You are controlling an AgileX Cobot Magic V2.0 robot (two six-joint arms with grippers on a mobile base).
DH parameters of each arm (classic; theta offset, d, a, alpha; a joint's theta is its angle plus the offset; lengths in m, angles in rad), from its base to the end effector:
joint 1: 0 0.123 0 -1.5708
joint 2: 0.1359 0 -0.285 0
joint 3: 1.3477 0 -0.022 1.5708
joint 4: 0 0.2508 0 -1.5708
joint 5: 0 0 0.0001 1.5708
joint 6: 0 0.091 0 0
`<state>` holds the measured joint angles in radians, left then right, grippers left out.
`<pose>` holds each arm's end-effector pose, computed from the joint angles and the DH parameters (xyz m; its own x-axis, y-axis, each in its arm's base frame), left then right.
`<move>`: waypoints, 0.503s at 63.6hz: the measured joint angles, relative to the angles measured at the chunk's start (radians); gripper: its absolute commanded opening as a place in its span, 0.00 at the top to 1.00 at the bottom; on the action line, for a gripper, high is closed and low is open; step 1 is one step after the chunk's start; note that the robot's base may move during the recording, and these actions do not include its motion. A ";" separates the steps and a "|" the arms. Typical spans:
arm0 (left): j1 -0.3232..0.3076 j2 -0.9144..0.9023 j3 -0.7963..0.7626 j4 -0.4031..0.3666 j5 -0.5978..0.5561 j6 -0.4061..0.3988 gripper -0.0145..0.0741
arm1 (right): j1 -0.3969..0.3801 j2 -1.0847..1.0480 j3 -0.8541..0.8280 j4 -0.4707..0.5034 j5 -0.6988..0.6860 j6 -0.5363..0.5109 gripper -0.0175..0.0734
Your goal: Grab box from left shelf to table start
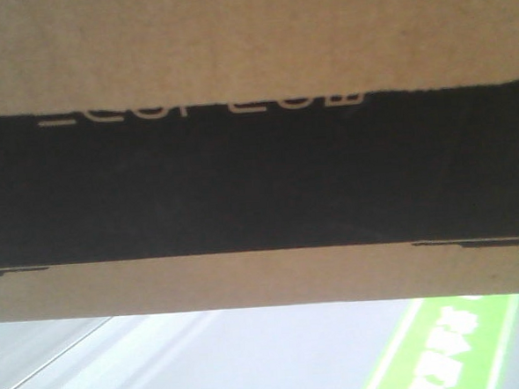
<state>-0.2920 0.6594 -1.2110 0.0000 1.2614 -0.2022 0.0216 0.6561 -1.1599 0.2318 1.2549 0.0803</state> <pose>0.0599 -0.0180 0.4406 -0.6049 -0.0279 -0.7958 0.1699 0.9719 -0.1631 0.0657 0.0213 0.4296 -0.6322 0.1356 -0.7629 -0.0986 0.9625 0.2528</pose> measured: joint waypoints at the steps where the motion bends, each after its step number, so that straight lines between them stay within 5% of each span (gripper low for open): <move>1: 0.000 0.000 0.000 0.000 0.000 0.000 0.85 | 0.000 0.000 0.000 0.000 0.000 0.000 0.75; 32: 0.000 0.000 0.000 0.000 0.000 0.000 0.85 | 0.000 0.000 0.000 0.000 0.000 0.000 0.75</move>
<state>-0.2920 0.6594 -1.2110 0.0000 1.2614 -0.2022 0.0216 0.6561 -1.1599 0.2318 1.2549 0.0803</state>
